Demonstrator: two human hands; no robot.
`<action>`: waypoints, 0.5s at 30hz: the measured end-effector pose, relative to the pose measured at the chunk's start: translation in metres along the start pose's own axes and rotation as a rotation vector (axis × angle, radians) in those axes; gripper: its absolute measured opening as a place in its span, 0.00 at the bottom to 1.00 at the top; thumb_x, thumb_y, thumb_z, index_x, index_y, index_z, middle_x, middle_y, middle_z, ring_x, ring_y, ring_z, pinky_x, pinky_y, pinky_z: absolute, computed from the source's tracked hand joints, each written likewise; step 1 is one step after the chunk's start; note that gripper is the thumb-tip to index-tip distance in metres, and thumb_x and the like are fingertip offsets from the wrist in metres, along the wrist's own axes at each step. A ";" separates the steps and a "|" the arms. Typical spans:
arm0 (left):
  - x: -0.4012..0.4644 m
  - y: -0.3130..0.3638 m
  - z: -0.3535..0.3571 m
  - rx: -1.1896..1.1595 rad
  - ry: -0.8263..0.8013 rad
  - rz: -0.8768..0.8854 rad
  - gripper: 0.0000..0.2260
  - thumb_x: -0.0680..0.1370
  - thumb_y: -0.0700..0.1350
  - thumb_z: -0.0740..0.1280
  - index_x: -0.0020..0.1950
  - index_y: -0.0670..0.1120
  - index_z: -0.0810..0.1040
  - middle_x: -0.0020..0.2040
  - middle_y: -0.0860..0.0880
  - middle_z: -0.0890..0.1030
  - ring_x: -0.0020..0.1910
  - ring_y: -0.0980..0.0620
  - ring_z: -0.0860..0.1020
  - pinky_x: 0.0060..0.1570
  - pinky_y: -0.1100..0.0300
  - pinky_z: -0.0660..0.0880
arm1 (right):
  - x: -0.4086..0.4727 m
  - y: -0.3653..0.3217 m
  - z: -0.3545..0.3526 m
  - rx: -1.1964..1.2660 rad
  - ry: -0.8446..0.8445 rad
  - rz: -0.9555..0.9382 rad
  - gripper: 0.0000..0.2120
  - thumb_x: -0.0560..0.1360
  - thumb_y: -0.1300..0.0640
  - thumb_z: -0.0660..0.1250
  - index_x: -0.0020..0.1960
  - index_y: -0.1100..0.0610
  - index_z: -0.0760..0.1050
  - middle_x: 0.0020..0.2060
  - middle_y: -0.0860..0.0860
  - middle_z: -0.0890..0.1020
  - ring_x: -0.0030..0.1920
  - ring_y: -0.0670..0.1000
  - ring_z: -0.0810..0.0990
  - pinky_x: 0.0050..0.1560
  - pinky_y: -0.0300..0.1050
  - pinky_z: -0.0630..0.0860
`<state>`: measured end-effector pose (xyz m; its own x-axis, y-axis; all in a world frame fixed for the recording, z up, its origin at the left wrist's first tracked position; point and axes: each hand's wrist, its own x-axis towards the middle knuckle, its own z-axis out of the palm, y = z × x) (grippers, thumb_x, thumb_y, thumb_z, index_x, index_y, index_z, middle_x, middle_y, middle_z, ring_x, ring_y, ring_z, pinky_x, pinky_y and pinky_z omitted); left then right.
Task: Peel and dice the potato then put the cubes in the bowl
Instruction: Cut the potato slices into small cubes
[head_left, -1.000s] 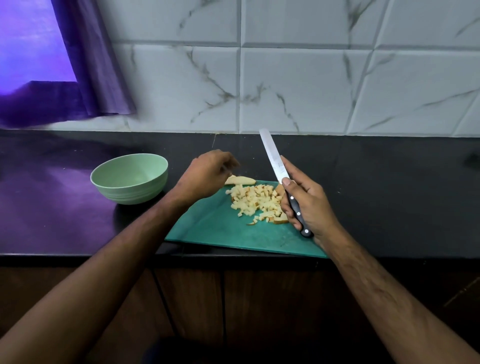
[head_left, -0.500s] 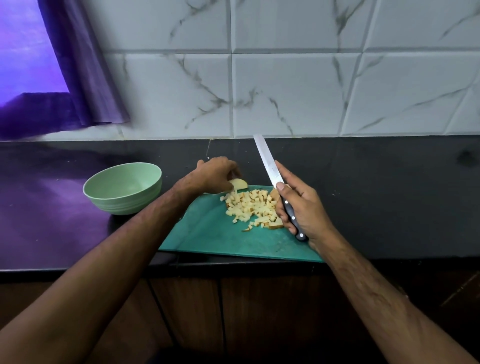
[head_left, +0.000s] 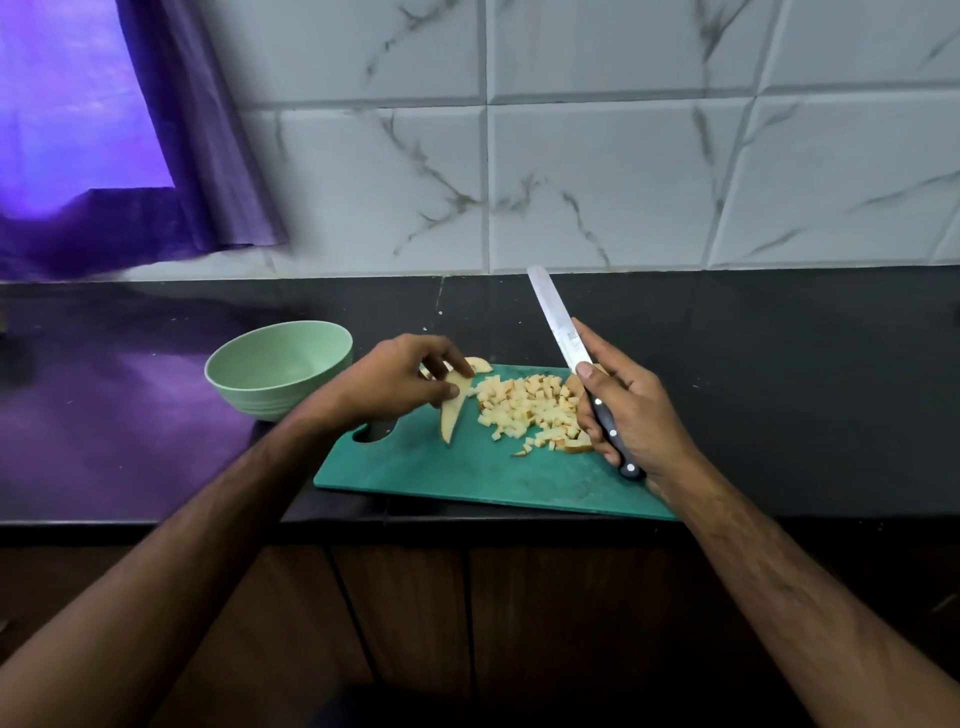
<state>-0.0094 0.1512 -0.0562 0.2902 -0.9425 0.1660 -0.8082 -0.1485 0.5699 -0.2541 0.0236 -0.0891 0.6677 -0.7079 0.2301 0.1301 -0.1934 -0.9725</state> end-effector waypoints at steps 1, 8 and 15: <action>-0.005 -0.003 0.003 -0.010 -0.012 -0.009 0.09 0.78 0.42 0.74 0.56 0.53 0.85 0.49 0.52 0.83 0.44 0.57 0.82 0.45 0.69 0.75 | 0.000 -0.001 0.000 -0.008 -0.001 -0.003 0.23 0.85 0.58 0.60 0.77 0.40 0.67 0.29 0.56 0.70 0.21 0.45 0.66 0.18 0.36 0.64; -0.026 -0.023 0.019 0.146 -0.012 0.032 0.12 0.80 0.46 0.67 0.62 0.54 0.83 0.50 0.60 0.80 0.48 0.56 0.79 0.60 0.51 0.75 | -0.004 -0.001 0.006 -0.067 0.014 -0.013 0.22 0.85 0.56 0.60 0.76 0.37 0.68 0.28 0.54 0.71 0.23 0.49 0.65 0.19 0.38 0.65; -0.039 -0.034 0.024 0.278 0.057 0.146 0.11 0.79 0.52 0.71 0.62 0.60 0.79 0.50 0.60 0.72 0.48 0.64 0.72 0.54 0.50 0.68 | -0.010 -0.003 0.010 -0.255 0.011 -0.077 0.23 0.85 0.54 0.60 0.76 0.36 0.66 0.27 0.53 0.73 0.22 0.50 0.67 0.21 0.41 0.69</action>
<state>-0.0051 0.1859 -0.1014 0.1833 -0.9425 0.2793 -0.9502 -0.0970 0.2962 -0.2537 0.0381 -0.0888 0.6552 -0.6914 0.3045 -0.0100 -0.4109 -0.9116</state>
